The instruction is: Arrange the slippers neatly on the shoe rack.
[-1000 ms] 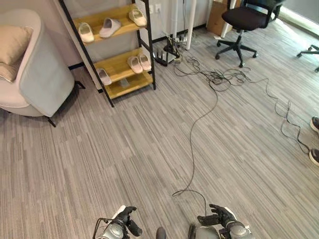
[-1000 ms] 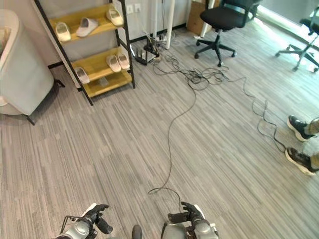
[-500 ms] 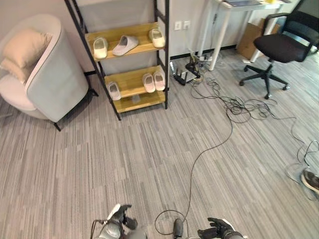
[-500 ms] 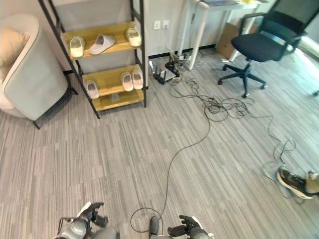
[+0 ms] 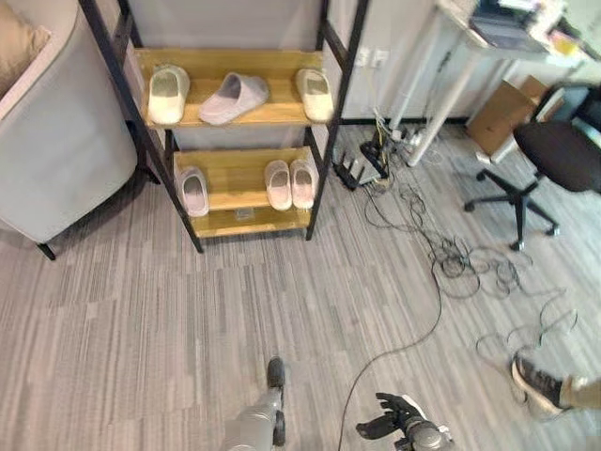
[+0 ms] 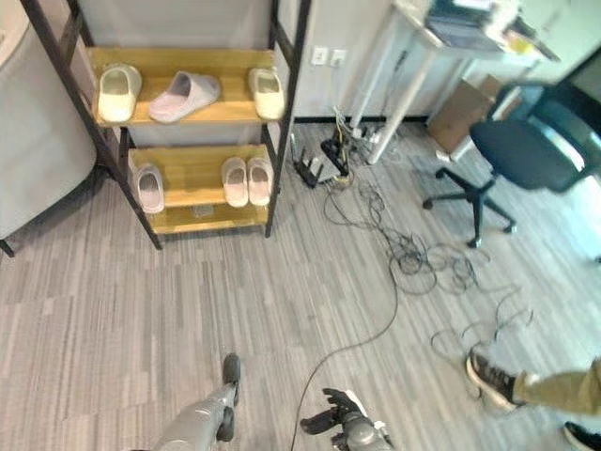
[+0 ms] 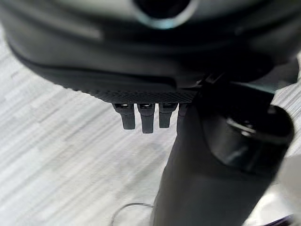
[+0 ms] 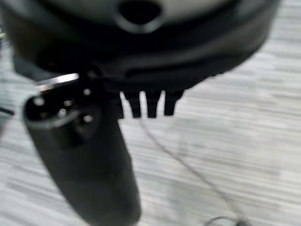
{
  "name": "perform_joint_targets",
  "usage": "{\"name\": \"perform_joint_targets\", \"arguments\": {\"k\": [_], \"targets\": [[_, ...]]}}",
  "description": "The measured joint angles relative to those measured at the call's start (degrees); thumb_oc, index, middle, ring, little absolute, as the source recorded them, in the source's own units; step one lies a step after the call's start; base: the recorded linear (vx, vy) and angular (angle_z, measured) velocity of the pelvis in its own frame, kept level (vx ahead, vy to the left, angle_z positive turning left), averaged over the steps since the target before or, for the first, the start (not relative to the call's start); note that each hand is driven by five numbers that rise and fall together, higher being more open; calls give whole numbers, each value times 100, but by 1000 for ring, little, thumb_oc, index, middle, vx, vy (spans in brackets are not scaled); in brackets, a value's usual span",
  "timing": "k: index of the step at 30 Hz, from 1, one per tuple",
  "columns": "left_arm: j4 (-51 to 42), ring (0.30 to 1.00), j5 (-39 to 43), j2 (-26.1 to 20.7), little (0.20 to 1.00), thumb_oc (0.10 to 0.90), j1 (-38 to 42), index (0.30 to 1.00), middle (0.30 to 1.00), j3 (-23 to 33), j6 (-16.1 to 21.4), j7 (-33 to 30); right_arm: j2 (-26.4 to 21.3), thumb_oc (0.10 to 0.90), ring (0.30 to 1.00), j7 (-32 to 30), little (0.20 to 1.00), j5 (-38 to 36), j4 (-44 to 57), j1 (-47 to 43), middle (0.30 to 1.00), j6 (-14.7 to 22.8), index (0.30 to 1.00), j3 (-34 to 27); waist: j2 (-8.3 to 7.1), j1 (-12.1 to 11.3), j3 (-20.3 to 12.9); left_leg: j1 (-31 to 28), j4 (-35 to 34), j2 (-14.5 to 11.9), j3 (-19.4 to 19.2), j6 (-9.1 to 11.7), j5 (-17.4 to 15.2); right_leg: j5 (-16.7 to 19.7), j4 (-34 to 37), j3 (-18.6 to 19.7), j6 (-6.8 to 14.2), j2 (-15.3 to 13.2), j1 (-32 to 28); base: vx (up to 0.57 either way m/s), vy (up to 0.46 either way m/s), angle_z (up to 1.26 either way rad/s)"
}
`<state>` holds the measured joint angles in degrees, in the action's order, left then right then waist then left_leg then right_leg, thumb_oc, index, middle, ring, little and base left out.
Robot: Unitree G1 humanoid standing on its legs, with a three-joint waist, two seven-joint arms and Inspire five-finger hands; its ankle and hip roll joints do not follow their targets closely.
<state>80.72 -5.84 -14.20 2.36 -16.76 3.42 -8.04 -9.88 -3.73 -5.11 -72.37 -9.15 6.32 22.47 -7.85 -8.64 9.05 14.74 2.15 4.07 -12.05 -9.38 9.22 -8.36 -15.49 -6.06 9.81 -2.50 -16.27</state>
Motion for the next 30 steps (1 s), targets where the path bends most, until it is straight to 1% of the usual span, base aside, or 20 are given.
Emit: {"name": "perform_joint_targets", "arguments": {"k": [1, 2, 3, 4, 5, 7, 9, 10, 14, 15, 16, 17, 19, 21, 23, 24, 27, 28, 29, 30], "targets": [[-48, 900, 0, 32, 900, 800, 29, 900, 900, -20, 2, -2, 11, 800, 900, 67, 900, 12, 142, 72, 900, 45, 900, -58, 90, 59, -34, -374, -38, 129, 209, 12, -210, 491, -1674, -134, 309, -222, 581, 643, 305, 66], [-135, 900, -3, 35, 900, 800, 101, 900, 900, -113, 13, 3, 11, 800, 900, 88, 900, 13, 138, 183, 900, 42, 900, -49, 86, 161, -118, -602, -114, 248, 353, -68, -235, 710, -2746, -162, 215, -378, 1024, 475, 198, 88], [-180, 900, -74, 31, 900, 800, 156, 900, 900, -204, 20, -13, 13, 800, 900, 93, 900, 13, 189, 153, 900, 29, 900, -48, 144, 238, -138, -744, -139, 351, 572, -155, -340, 671, -3021, -142, 179, -436, 1265, 501, 153, 89], [-261, 900, -123, 18, 900, 800, 374, 900, 900, -437, 22, -35, -32, 800, 900, 97, 900, 15, 176, 231, 900, 17, 900, -60, 246, 312, -134, -947, -180, 427, 853, -294, -538, 488, -3454, -154, -93, -501, 1706, 401, 4, 136], [-278, 900, -61, 68, 900, 800, 530, 900, 900, -472, 30, -27, -137, 800, 900, 71, 900, 13, 197, 248, 900, 24, 900, -56, 471, 517, -80, -1177, -279, 396, 1287, -218, -451, -14, -3212, -369, -412, -522, 2004, 402, 4, 167], [-362, 900, 46, 195, 900, 800, 858, 900, 900, -534, 108, -63, -350, 800, 900, 87, 900, -34, 363, 374, 900, 28, 900, -184, 806, 680, -6, -1497, -422, 351, 1854, -204, -485, -229, -1722, -598, -454, -589, 2354, 422, -95, 170], [-538, 900, 137, 220, 900, 800, 1002, 900, 900, -511, 155, -102, -395, 800, 900, 58, 900, -42, 364, 308, 900, 35, 900, -197, 837, 659, -2, -1785, -464, 372, 2190, -42, -650, -181, -898, -400, -465, -583, 2818, 484, -155, 124], [-517, 900, 147, 222, 900, 800, 1083, 900, 900, -524, 157, -124, -388, 800, 900, 48, 900, -43, 372, 323, 900, 48, 900, -145, 822, 777, -12, -1940, -450, 321, 2544, 83, -733, -18, 247, -91, -414, -323, 2752, 251, -83, 138], [-530, 900, 138, 176, 900, 800, 899, 900, 900, -321, 295, 5, -495, 800, 900, 505, 900, -72, 349, 78, 900, -96, 900, -362, 561, 804, -61, -2531, -539, 361, 2695, 395, -1103, 1183, 1262, -427, -611, -208, 2902, 380, -219, 111], [-465, 900, 138, 113, 900, 800, 755, 900, 900, -443, 289, -2, -634, 800, 900, 435, 900, -71, 452, 234, 900, -109, 900, -406, 386, 789, -136, -2759, -526, 493, 2719, 509, -1335, 1820, 1376, -476, -802, -230, 2909, 244, -164, 47], [-368, 900, 118, 111, 900, 800, 531, 900, 900, -483, 250, -14, -752, 800, 900, 289, 900, -71, 589, 278, 900, -32, 900, -546, 523, 759, -142, -2842, -396, 316, 2708, 477, -1574, 1986, 1181, -444, -1060, -70, 2880, 242, -163, 27], [-311, 900, 115, 69, 900, 800, 447, 900, 900, -449, 289, -3, -769, 800, 900, 187, 900, -66, 677, 285, 900, -42, 900, -533, 538, 806, -158, -2807, -255, 273, 2703, 609, -1652, 1924, 1109, -414, -1076, -25, 2911, 222, -179, 3], [129, 900, -159, 19, 900, 800, 224, 900, 900, -252, 194, 75, -731, 800, 900, 168, 900, 21, 834, 372, 900, 32, 900, -419, 366, 895, -74, -2597, 369, 246, 2578, 967, -1921, 1820, 1677, -218, -1250, 80, 2396, 234, -185, 5], [241, 900, -343, 21, 900, 800, 106, 900, 900, -99, 139, 107, -704, 800, 900, 175, 900, 77, 862, 489, 900, 17, 900, -307, 267, 906, -7, -2517, 235, 67, 2445, 1087, -1829, 1828, 2034, -177, -1285, 104, 2021, 240, -215, -6], [297, 900, -334, 85, 900, 800, 53, 900, 900, 264, 133, 98, -730, 800, 900, 173, 900, 152, 1063, 602, 900, -17, 900, -224, 359, 953, 27, -2434, 538, -18, 2486, 1311, -1724, 1761, 2076, -235, -1251, 171, 1816, 63, -137, 16], [289, 900, -332, 98, 900, 800, 167, 900, 900, 381, 104, 103, -738, 800, 900, 160, 900, 157, 1235, 763, 900, -19, 900, -227, 370, 1019, 49, -2029, 1184, 77, 2441, 1452, -1817, 1667, 2075, -307, -1147, 121, 1794, 6, -103, 88], [-83, 900, -321, 44, 900, 800, 295, 900, 900, 338, 131, -10, -732, 800, 900, 204, 900, 208, 1260, 796, 900, -45, 900, -38, 349, 892, 186, -1131, 2968, 35, 1487, 1672, -1816, 1541, 2076, -449, -1222, 24, 1648, 55, -142, 56], [-275, 900, -315, 20, 900, 800, 321, 900, 900, 264, 124, -51, -727, 800, 900, 199, 900, 226, 1361, 731, 900, -42, 900, -9, 294, 782, 257, -827, 3350, -198, 1081, 1576, -1947, 1426, 2077, -465, -1360, -47, 1569, 140, -37, 27], [-345, 900, -337, -75, 900, 800, 327, 900, 900, 40, 132, -135, -739, 800, 900, 175, 900, 244, 1502, 724, 900, -26, 900, 36, 320, 814, 287, -784, 2979, -508, 729, 1487, -1990, 1361, 2077, -549, -1397, -56, 1525, 114, 5, 26], [-346, 900, -337, -81, 900, 800, 327, 900, 900, 35, 132, -136, -739, 800, 900, 175, 900, 244, 1505, 724, 900, -26, 900, 37, 319, 815, 290, -783, 2966, -523, 725, 1486, -1991, 1361, 2077, -551, -1397, -59, 1523, 134, 47, 40]]}}
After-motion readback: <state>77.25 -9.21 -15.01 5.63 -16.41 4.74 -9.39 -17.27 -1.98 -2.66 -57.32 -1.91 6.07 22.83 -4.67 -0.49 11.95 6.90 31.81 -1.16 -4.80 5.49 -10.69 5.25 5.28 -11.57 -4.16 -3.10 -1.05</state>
